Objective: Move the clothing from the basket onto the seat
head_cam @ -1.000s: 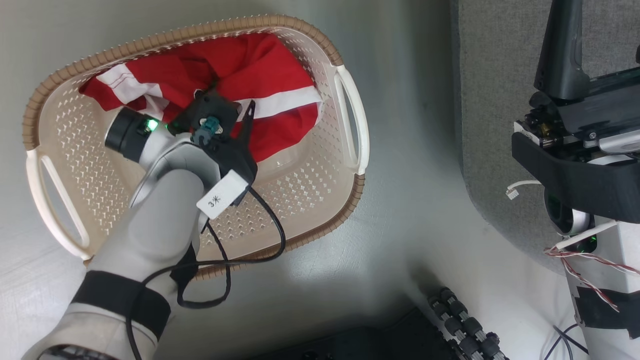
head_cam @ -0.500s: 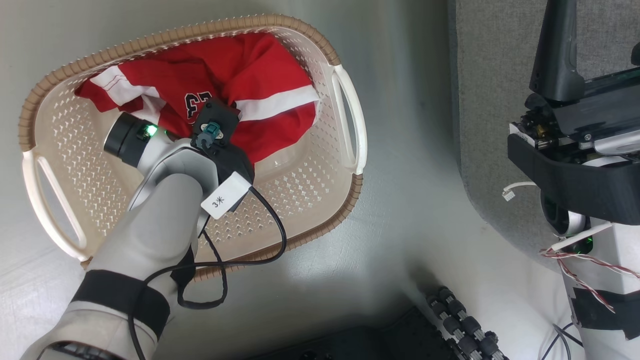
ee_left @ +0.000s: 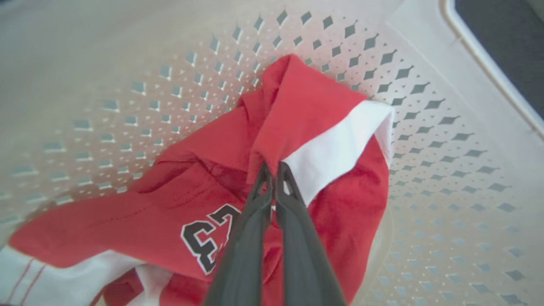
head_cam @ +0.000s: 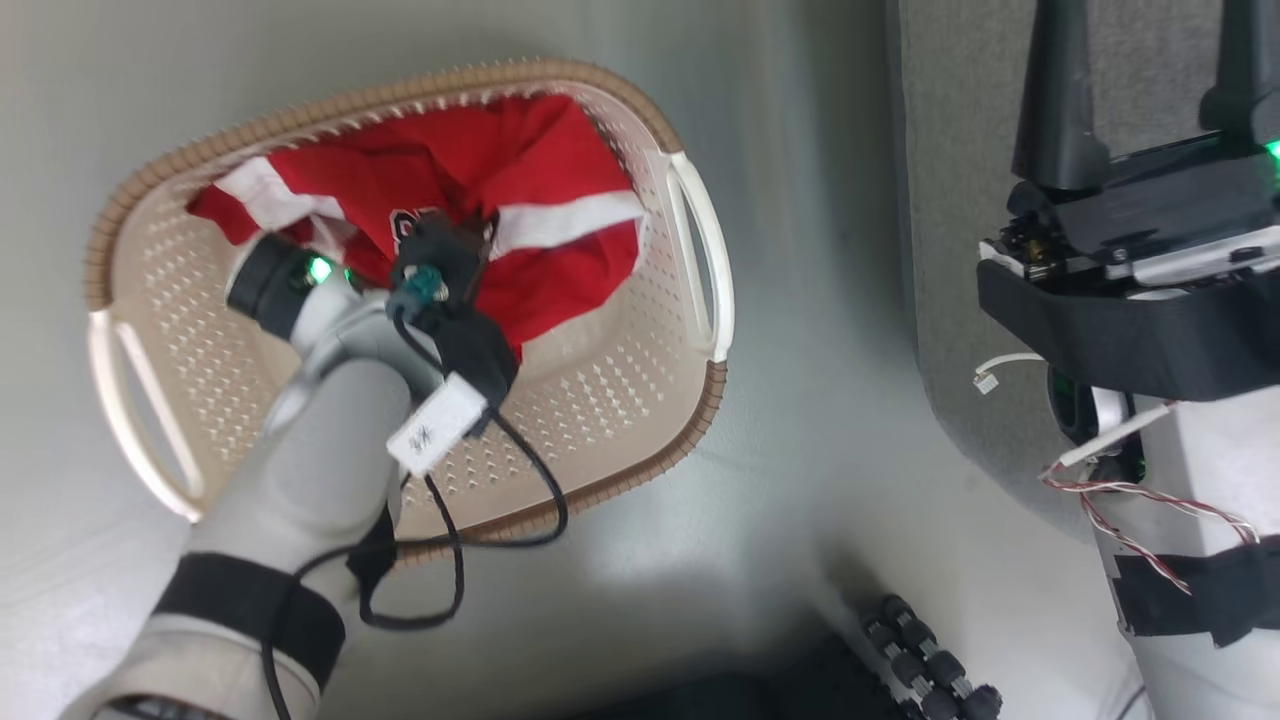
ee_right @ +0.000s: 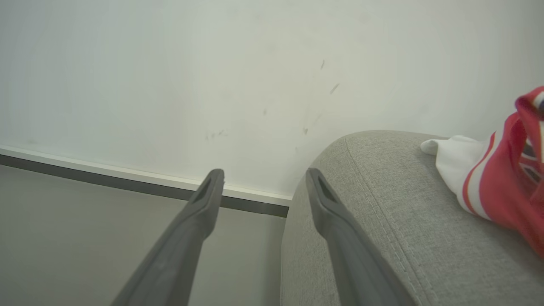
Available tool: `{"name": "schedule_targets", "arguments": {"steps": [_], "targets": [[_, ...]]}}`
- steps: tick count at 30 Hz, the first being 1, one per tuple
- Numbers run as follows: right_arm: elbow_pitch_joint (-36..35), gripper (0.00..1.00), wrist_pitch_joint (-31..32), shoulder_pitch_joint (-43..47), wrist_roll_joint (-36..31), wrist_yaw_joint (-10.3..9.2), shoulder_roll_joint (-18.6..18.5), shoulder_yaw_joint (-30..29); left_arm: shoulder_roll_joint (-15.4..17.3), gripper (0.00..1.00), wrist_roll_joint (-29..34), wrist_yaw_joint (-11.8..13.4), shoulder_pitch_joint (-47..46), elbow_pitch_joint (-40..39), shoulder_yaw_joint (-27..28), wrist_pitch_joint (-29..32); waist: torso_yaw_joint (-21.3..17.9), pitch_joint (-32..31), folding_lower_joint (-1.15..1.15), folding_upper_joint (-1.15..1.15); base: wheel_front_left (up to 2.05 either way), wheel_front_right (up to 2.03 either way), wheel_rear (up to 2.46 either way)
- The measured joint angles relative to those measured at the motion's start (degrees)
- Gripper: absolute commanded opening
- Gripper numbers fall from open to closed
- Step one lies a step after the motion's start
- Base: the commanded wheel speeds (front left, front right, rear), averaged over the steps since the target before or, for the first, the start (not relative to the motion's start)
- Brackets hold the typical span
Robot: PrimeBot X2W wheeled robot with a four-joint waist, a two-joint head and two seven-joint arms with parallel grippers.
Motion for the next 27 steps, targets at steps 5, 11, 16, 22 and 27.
{"name": "schedule_targets", "arguments": {"steps": [5,11,16,22,27], "targets": [[2.7,1.0,0.0,0.2,0.2,0.74,0.0,0.3,-0.2,0.0,-1.3,-0.8,3.3,-0.9,-0.5,-0.9,1.0,-3.2,0.0,0.0,0.0,0.0,0.0],[5.3,1.0,0.0,1.2,0.5,1.22,-0.1,0.2,-0.3,0.0,-2.2,-1.3,6.6,-3.8,-0.9,-0.9,2.4,-7.5,0.0,0.0,0.0,0.0,0.0],[7.5,1.0,0.0,2.6,0.9,1.49,-0.2,0.0,-0.3,0.0,-3.4,-1.4,9.3,-8.4,-0.1,-0.9,3.7,-11.3,0.0,0.0,0.0,0.0,0.0],[9.8,1.0,0.0,5.1,1.4,1.72,-0.2,-0.4,0.8,0.0,-5.3,-1.8,12.9,-14.7,0.8,-0.9,5.1,-16.1,-0.01,0.0,0.0,0.0,0.0],[11.6,1.0,0.0,7.5,2.7,1.74,-0.2,-1.0,1.7,0.0,-6.4,-1.8,16.4,-20.4,2.2,-0.9,6.2,-20.1,-0.01,-0.01,0.0,0.0,0.0]]}}
